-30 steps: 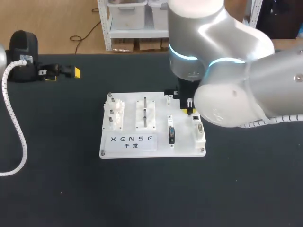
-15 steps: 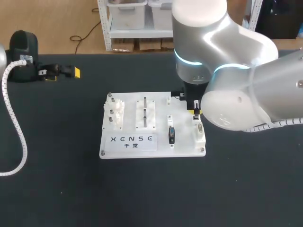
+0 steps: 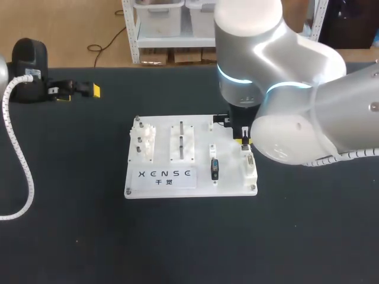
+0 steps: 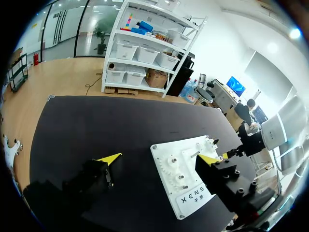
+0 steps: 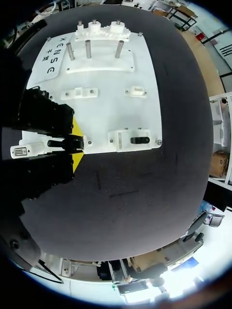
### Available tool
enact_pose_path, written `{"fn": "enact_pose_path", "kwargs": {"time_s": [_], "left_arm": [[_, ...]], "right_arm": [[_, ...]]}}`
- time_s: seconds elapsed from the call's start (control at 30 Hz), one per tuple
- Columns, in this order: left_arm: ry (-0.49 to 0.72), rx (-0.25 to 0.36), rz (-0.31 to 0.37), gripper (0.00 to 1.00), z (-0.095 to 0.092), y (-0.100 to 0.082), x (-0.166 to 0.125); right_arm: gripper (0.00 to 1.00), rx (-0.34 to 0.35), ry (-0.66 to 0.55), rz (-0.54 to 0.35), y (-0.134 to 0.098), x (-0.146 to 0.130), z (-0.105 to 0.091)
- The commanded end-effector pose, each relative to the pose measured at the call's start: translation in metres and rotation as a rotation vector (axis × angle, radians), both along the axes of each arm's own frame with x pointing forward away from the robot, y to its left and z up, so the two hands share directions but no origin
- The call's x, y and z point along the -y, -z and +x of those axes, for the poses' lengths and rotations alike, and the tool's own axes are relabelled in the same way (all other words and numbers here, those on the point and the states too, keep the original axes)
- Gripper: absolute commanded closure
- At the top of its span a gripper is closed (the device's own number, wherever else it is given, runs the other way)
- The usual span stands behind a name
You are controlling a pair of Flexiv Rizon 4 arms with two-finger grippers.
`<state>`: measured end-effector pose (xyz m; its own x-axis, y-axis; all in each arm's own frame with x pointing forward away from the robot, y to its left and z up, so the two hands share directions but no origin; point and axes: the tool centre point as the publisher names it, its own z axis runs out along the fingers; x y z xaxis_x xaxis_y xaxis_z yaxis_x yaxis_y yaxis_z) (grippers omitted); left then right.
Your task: Insert the USB connector, Ethernet cable, and multi-pin plug into their matching sockets one by one.
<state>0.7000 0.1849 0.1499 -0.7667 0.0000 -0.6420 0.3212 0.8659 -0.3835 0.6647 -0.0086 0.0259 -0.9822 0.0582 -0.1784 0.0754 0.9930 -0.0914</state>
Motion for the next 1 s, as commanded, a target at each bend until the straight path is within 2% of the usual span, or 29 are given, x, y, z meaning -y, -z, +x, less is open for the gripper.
{"fn": "enact_pose_path", "kwargs": {"time_s": [0.03, 0.37, 0.73, 0.97, 1.0], "left_arm": [[0.000, 0.000, 0.000, 0.00, 0.000, 0.000, 0.000], [0.000, 0.000, 0.000, 0.00, 0.000, 0.000, 0.000], [0.000, 0.000, 0.000, 0.00, 0.000, 0.000, 0.000], [0.000, 0.000, 0.000, 0.00, 0.000, 0.000, 0.000], [0.000, 0.000, 0.000, 0.00, 0.000, 0.000, 0.000]], "right_arm": [[1.00, 0.000, -0.001, -0.001, 0.003, -0.001, 0.000], [1.00, -0.012, 0.001, -0.007, 0.009, 0.000, 0.001], [1.00, -0.067, 0.085, -0.013, 0.032, 0.013, 0.007], [1.00, -0.081, 0.097, -0.022, 0.036, 0.015, 0.008], [0.98, -0.081, 0.100, -0.019, 0.035, 0.014, 0.008]]}}
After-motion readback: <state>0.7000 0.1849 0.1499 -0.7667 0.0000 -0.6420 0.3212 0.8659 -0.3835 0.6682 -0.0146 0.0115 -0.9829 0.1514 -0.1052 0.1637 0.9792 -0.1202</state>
